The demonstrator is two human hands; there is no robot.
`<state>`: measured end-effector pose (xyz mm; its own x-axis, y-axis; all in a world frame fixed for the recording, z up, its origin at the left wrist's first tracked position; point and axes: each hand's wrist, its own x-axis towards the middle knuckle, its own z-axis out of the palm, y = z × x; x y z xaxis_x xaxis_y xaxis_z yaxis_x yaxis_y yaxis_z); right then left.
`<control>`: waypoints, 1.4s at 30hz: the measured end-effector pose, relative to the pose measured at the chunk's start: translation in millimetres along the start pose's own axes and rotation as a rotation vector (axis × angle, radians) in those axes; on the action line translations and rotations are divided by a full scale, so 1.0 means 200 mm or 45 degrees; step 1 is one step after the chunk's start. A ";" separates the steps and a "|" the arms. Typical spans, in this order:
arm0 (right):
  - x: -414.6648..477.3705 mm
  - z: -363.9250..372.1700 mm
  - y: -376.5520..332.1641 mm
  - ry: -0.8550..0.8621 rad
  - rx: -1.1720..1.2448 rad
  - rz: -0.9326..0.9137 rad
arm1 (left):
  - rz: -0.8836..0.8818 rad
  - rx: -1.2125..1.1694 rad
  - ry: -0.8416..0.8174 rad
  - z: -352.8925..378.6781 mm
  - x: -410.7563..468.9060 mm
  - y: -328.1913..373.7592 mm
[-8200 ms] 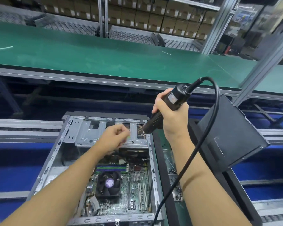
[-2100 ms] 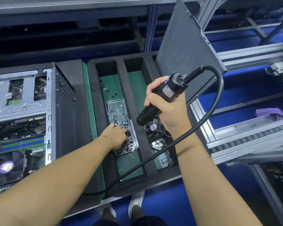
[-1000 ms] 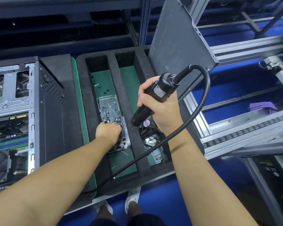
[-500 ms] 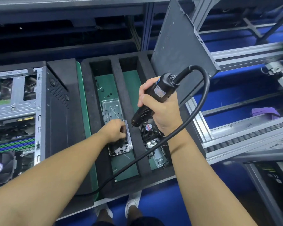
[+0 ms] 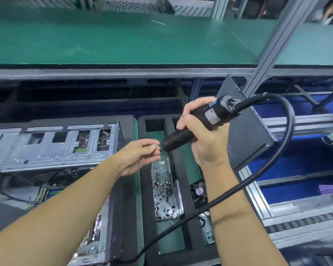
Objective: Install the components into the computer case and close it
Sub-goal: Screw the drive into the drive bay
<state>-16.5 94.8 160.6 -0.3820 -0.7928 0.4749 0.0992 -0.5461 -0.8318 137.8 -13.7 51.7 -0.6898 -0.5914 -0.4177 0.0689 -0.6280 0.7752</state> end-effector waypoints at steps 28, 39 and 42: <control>0.00 0.89 -0.06 -0.086 0.023 -0.121 | 0.172 -0.456 -0.140 -0.54 -0.56 0.22; -0.03 0.90 0.01 0.029 0.048 -0.071 | 0.227 -0.429 -0.043 -0.59 -0.55 0.17; -0.04 0.89 0.02 0.071 0.090 -0.035 | 0.242 -0.421 -0.039 -0.59 -0.56 0.16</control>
<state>149.7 50.3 204.6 -0.4356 -0.7621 0.4790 0.1521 -0.5868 -0.7953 301.6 -27.7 68.1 -0.6633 -0.7007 -0.2628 0.4233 -0.6409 0.6404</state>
